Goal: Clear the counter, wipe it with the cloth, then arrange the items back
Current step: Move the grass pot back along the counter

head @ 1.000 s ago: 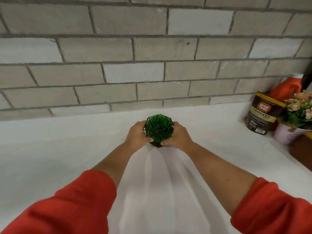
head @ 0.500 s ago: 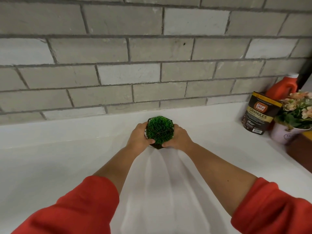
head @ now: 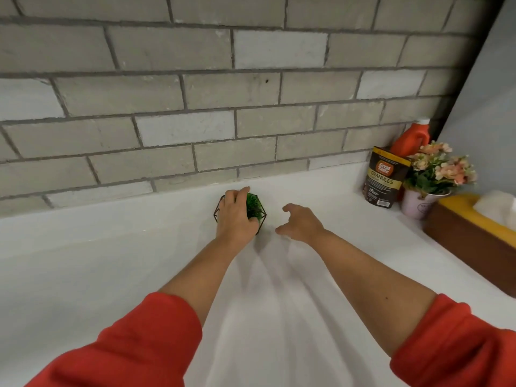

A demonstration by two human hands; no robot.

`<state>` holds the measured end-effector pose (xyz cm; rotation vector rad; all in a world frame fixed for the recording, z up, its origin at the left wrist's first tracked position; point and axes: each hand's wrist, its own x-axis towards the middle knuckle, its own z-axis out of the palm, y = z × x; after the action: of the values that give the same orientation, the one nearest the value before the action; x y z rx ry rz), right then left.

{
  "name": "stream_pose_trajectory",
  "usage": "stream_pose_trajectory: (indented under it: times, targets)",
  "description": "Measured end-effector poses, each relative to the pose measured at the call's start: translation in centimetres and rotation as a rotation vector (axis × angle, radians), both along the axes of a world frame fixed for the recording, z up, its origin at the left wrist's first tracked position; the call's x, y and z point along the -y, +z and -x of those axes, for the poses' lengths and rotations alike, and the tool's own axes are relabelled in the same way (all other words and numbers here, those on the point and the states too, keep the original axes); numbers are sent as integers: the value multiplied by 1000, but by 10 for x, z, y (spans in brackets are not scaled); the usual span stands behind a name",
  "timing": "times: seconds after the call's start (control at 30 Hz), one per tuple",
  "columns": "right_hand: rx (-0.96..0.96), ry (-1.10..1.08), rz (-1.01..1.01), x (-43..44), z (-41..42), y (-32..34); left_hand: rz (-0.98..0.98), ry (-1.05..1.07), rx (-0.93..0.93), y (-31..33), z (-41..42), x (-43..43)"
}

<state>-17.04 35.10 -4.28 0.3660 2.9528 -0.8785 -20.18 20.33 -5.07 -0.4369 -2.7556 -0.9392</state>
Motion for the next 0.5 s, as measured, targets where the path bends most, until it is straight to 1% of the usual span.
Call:
stream_pose_trajectory:
  times: [0.1,0.27,0.5]
  targets:
    - [-8,-75,-33,-21,-24,11,-3,-72,-4,7,-13,-26]
    - [4,-205,-108,-71,-63,24,56,-228,59,14,-44,-88]
    - [-88,-349,-173,-163,-129,26,55,-358,124,14,-85,-186]
